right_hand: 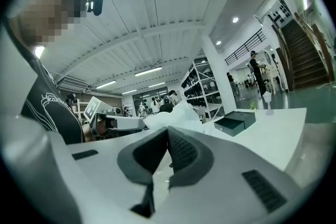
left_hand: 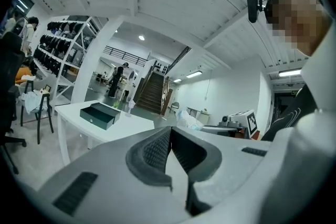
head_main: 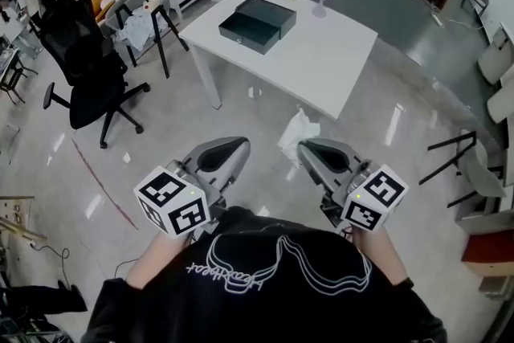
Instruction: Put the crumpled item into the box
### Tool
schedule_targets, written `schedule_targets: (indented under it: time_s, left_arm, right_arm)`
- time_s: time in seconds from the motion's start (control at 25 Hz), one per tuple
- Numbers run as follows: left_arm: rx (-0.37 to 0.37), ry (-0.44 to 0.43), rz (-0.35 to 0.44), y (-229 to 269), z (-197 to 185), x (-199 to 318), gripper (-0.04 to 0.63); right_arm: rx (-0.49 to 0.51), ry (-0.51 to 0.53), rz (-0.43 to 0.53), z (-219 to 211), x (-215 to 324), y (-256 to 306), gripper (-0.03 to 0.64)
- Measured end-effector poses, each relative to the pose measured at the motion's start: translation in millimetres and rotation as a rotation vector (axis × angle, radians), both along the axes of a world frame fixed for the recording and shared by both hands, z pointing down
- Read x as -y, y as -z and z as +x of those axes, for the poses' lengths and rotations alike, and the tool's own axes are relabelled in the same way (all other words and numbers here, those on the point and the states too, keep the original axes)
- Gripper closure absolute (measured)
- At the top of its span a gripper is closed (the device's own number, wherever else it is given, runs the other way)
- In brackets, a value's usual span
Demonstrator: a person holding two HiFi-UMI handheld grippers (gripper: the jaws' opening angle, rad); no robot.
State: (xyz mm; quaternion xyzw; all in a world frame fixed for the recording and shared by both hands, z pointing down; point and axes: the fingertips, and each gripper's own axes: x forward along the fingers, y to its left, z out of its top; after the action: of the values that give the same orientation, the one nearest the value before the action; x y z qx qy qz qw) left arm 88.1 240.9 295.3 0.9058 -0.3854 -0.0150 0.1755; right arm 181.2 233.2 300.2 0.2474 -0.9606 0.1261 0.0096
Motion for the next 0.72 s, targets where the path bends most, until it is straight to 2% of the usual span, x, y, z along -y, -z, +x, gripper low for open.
schedule_targets:
  time_s: [0.4, 0.72]
  left_arm:
    - [-0.011, 0.01, -0.019, -13.4, -17.5, 30.8, 0.591]
    - [-0.029, -0.029, -0.051, -21.0, -51.0, 105.9, 0.591]
  right_arm:
    - [-0.011, 0.002, 0.007, -16.5, 29.3, -4.2, 0.612]
    - [-0.069, -0.06, -0.004, -45.8, 102.0, -14.4, 0.612]
